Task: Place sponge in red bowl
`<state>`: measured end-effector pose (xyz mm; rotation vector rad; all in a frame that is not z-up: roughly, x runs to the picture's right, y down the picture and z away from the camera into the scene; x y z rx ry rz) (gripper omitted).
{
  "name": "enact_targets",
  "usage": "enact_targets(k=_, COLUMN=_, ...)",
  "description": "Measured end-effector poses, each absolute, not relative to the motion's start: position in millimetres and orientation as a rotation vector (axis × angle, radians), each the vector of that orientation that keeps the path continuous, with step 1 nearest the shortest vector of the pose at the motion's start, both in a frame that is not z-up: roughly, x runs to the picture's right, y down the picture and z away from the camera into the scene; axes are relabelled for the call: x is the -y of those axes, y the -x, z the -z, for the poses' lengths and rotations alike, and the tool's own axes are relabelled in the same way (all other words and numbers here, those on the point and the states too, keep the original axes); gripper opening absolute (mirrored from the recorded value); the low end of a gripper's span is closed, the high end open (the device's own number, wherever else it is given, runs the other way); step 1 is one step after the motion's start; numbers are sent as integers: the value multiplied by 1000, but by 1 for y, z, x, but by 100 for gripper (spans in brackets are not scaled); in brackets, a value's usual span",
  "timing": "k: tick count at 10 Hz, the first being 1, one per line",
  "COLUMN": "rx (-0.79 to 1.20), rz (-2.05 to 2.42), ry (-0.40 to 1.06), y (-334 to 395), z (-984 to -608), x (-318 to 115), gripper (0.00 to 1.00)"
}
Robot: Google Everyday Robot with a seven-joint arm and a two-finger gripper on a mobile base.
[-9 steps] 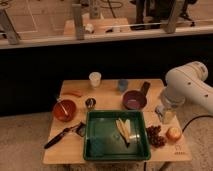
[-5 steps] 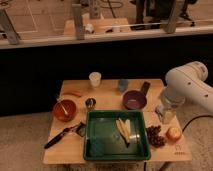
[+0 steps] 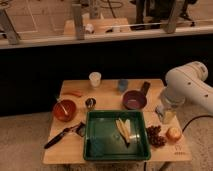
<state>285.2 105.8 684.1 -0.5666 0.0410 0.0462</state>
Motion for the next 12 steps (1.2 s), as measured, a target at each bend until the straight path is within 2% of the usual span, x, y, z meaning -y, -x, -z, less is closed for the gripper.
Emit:
enact_targets(k=10, rx=-39, rz=-42, ry=566, y=-283, z=-683, x=-107, gripper=80)
enact_targets(k=12, rx=5, rz=3, ry=560, y=-260, z=-673, x=-110, gripper=80)
